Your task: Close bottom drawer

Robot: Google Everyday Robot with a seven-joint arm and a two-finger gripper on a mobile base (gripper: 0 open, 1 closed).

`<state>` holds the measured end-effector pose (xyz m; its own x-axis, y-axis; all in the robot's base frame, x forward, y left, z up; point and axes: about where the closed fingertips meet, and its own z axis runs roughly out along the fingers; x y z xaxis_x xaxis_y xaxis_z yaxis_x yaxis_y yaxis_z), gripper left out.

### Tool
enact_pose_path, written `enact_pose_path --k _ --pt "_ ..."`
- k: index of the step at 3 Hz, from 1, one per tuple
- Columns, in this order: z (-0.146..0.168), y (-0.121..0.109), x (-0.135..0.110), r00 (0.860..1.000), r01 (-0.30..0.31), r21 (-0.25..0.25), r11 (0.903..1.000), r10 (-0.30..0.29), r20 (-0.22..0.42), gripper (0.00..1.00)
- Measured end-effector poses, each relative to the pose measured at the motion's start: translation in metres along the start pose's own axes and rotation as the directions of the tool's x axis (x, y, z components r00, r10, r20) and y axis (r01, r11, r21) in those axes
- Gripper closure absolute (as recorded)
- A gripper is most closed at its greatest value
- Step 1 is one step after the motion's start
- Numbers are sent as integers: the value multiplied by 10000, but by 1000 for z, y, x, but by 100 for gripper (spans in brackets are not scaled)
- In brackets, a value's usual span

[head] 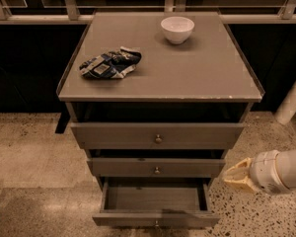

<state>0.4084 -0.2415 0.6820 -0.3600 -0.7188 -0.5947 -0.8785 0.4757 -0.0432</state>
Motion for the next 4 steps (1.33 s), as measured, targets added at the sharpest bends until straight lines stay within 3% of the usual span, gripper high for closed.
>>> enact_pose_path --k 1,2,3,4 --pt "21 -6 15 9967 101 257 9996 -121 806 100" --pt "58 -33 22 9734 666 600 9960 -781 2155 100" --pt "107 -63 30 9349 1363 691 9882 -1514 3209 100" --pt "171 -72 66 9196 1046 -81 9945 -936 3815 100"
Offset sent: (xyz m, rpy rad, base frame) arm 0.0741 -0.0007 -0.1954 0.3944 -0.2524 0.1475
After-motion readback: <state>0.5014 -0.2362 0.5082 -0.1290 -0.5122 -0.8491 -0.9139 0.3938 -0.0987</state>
